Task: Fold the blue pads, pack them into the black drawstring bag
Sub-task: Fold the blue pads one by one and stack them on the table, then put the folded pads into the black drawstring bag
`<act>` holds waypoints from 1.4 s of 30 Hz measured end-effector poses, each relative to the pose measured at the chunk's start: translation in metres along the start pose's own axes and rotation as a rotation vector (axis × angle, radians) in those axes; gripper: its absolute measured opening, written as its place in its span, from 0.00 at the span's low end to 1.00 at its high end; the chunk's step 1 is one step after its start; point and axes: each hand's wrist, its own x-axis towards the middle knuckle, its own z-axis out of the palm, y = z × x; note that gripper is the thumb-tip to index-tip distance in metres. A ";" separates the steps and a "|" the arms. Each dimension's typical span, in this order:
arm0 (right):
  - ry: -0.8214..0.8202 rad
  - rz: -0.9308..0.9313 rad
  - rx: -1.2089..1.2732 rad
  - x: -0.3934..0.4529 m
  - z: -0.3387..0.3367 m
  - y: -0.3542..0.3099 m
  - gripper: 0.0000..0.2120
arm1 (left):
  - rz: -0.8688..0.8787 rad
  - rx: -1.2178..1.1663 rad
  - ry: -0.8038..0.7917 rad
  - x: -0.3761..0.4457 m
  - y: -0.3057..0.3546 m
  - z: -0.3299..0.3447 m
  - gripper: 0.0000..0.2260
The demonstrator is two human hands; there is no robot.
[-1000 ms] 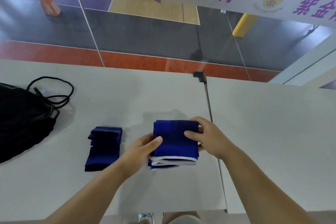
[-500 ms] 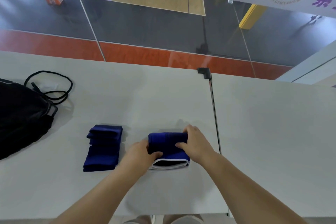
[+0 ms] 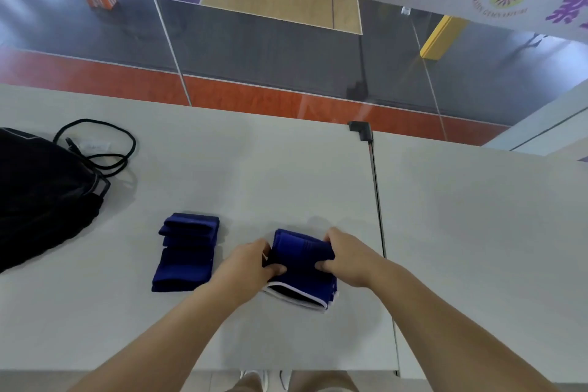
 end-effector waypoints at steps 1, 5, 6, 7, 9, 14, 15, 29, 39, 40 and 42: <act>0.001 -0.008 0.012 -0.006 -0.002 0.001 0.12 | 0.019 0.029 -0.015 -0.004 0.000 -0.002 0.10; 0.077 -0.102 -0.018 -0.028 -0.017 -0.002 0.11 | 0.063 0.185 -0.074 -0.023 -0.001 -0.008 0.15; 0.106 -0.129 -0.035 -0.033 -0.022 -0.004 0.11 | 0.065 0.228 -0.073 -0.028 0.000 -0.009 0.17; 0.135 -0.153 -0.062 -0.038 -0.026 -0.005 0.12 | 0.067 0.265 -0.064 -0.035 0.000 -0.010 0.18; 0.194 -0.205 -0.136 -0.046 -0.033 -0.009 0.12 | 0.065 0.312 -0.033 -0.048 0.001 -0.011 0.19; 0.309 -0.339 -0.348 -0.064 -0.046 -0.027 0.12 | 0.024 0.333 0.069 -0.087 -0.004 -0.020 0.19; 0.320 -0.367 -0.364 -0.067 -0.047 -0.032 0.13 | 0.006 0.330 0.092 -0.094 -0.008 -0.024 0.19; 0.374 -0.679 -0.491 -0.098 0.010 -0.193 0.13 | -0.242 0.266 0.288 -0.197 -0.148 -0.116 0.19; 0.332 -0.747 -0.293 -0.079 0.090 -0.315 0.12 | -0.251 0.316 0.407 -0.233 -0.267 -0.207 0.16; 0.316 -0.749 -0.275 -0.076 0.095 -0.323 0.13 | -0.229 0.316 0.439 -0.231 -0.274 -0.215 0.15; 0.297 -0.755 -0.257 -0.066 0.105 -0.336 0.14 | -0.177 0.316 0.518 -0.223 -0.286 -0.230 0.16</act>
